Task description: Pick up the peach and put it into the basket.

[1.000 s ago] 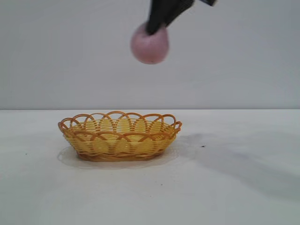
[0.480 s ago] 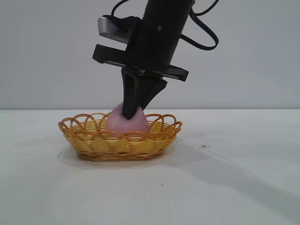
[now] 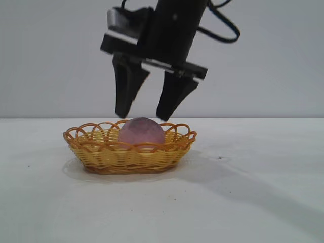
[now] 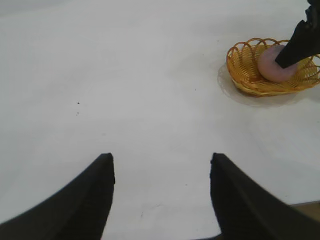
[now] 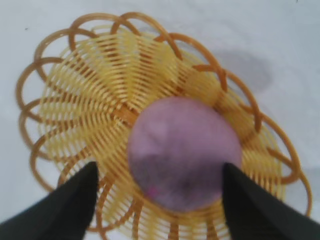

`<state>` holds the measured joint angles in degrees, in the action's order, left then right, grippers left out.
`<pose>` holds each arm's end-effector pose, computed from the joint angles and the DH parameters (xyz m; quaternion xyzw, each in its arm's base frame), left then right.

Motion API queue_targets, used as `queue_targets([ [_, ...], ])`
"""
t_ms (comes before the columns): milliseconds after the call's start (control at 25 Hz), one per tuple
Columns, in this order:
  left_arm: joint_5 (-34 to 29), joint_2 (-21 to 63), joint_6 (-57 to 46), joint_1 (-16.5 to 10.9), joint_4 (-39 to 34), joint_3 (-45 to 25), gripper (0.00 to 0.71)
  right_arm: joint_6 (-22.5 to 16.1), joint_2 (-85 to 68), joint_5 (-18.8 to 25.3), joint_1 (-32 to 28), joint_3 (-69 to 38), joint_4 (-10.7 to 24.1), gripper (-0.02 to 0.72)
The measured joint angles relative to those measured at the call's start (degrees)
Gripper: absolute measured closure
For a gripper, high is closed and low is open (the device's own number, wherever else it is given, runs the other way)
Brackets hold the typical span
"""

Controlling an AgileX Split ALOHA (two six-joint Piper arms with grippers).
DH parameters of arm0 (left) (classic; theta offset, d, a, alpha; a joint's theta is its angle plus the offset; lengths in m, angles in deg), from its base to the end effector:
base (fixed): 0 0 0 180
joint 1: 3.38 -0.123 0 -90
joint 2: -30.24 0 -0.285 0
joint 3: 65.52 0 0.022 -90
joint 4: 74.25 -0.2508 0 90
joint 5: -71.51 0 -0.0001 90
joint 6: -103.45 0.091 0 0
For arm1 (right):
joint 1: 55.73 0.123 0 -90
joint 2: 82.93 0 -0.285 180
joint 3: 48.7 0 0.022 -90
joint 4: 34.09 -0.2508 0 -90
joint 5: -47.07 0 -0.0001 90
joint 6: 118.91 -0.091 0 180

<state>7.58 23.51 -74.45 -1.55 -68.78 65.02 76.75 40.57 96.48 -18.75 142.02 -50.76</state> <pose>-0.0087 -0.0075 0.2688 0.0329 0.8649 -0.0464 0.4986 0.3283 0.2721 0.1998 -0.3652 0.9099 0.1496 0.1277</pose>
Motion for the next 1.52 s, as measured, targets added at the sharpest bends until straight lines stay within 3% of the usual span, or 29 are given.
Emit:
queue_targets([
  [80,0.0,0.0,0.0,0.0,0.0,0.0,0.335,-2.7,-4.1,-1.5,-0.4,0.0,3.1,0.193],
  [120,0.0,0.0,0.0,0.0,0.0,0.0,0.335,-4.6,-5.9,-2.4,-1.1,0.0,4.7,0.238],
  [200,0.0,0.0,0.0,0.0,0.0,0.0,0.335,-9.7,-9.5,-3.3,-3.7,0.0,9.9,0.241],
  [320,0.0,0.0,0.0,0.0,0.0,0.0,0.335,-19.5,-10.6,-3.8,-11.5,-0.1,18.1,0.241],
  [440,0.0,0.0,0.0,0.0,0.0,0.0,0.335,-24.0,-8.4,-3.9,-19.9,-2.2,21.8,0.241],
  [680,0.0,0.0,0.0,0.0,0.0,0.0,0.335,-25.3,-2.6,-4.2,-29.9,-3.3,22.4,0.241],
  [1000,0.0,0.0,0.0,0.0,0.0,0.0,0.335,-25.3,-5.6,-2.4,-32.0,-3.3,22.2,0.241],
  [1240,0.0,0.0,0.0,0.0,0.1,0.0,0.335,-23.9,-19.0,7.3,-32.0,-6.8,22.1,0.241],
  [1520,0.0,0.0,0.0,0.0,0.1,0.0,0.335,-23.8,-32.5,18.5,-32.0,-28.8,18.2,0.241],
])
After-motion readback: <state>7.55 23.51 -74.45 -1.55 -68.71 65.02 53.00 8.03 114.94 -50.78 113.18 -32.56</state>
